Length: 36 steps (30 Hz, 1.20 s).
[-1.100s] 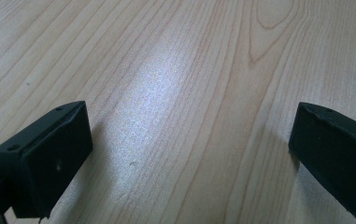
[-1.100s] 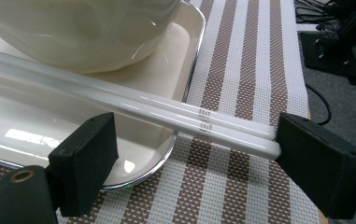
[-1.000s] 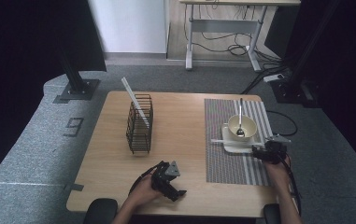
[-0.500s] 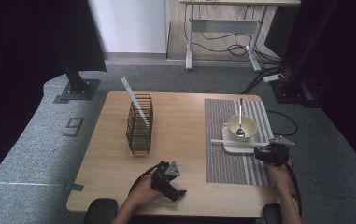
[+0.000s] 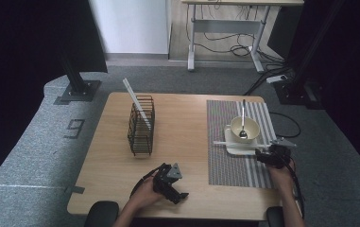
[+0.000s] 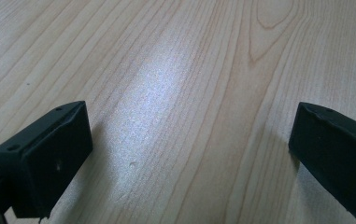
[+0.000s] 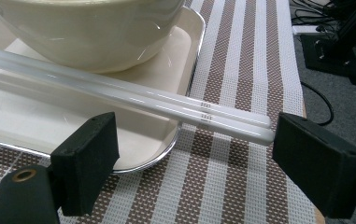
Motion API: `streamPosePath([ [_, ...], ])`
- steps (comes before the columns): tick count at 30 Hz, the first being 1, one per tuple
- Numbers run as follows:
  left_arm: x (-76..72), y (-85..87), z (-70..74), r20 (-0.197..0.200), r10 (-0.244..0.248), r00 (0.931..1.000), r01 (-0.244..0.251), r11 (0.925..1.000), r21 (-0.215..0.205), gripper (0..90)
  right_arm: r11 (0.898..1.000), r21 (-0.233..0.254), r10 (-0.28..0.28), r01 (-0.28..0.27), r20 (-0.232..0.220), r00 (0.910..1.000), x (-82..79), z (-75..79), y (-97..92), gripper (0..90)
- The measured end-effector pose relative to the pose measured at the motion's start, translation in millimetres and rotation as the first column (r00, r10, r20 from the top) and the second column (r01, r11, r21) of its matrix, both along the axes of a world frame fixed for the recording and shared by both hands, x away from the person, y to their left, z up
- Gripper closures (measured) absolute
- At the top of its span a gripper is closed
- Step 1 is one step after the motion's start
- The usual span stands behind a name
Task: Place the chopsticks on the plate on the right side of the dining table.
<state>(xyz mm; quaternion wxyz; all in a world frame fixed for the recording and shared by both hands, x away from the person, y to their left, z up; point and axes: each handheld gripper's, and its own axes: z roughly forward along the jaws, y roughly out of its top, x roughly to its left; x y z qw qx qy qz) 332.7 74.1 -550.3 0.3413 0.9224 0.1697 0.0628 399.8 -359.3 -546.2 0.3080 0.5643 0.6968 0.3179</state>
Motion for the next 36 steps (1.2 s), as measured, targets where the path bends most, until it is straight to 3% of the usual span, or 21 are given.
streamPosePath([
  [16,0.0,0.0,0.0,0.0,0.0,1.0,0.0,1.0,0.0,0.0,1.0,-0.018,0.018,-0.018,-0.003,0.9998,-1.6,3.7,0.2,12.9],
  [23,0.0,0.0,0.0,0.0,0.0,1.0,0.0,1.0,0.0,0.0,0.995,-0.004,0.099,-0.099,0.012,0.995,-12.9,11.5,12.4,10.8],
  [30,0.0,0.0,0.0,0.0,0.0,1.0,0.0,1.0,0.0,0.0,0.982,0.017,0.186,-0.186,-0.016,0.9824,-12.4,7.5,30.1,7.4],
  [36,0.0,0.0,0.0,0.0,0.0,1.0,0.0,1.0,0.0,0.0,0.981,0.028,0.192,-0.191,-0.032,0.9809,-4.2,2.1,29.3,5.9],
])
